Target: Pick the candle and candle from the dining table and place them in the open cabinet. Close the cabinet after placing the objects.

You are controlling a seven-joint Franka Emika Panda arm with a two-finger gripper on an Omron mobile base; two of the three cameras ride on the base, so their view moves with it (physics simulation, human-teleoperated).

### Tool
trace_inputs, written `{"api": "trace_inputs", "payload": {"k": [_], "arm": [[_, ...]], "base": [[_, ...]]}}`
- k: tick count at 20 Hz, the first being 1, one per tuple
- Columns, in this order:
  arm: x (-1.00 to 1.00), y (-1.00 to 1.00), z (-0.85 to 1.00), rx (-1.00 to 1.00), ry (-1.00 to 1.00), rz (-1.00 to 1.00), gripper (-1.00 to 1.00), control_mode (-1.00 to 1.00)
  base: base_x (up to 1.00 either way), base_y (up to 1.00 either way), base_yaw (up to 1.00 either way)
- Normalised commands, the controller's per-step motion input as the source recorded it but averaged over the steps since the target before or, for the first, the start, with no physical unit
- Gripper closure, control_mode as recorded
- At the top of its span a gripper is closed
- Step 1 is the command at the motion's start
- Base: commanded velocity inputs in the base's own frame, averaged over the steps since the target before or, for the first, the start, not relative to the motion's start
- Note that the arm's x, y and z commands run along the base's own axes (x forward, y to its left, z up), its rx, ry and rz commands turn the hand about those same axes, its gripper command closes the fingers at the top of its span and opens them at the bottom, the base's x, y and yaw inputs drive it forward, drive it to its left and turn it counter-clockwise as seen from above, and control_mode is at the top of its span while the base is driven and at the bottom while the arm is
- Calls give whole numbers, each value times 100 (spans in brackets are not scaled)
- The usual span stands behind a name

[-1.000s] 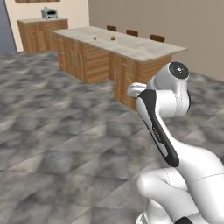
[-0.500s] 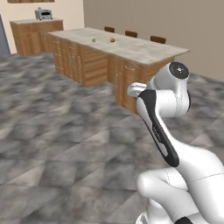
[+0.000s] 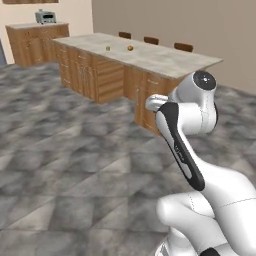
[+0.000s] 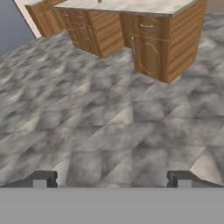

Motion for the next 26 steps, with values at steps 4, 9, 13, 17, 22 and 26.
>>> {"api": "trace_inputs", "payload": {"k": [4, 9, 13, 17, 22, 26], "arm": [[0, 0, 0, 0, 0, 0, -100, 100], [0, 0, 0, 0, 0, 0, -100, 100], [0, 0, 0, 0, 0, 0, -100, 100], [0, 0, 0, 0, 0, 0, -100, 100], [0, 0, 0, 0, 0, 0, -100, 100], [0, 0, 0, 0, 0, 0, -100, 100]], "base": [[68, 6, -7], [68, 3, -6], [68, 3, -7], [69, 3, -6], [70, 1, -5], [70, 0, -4]]}}
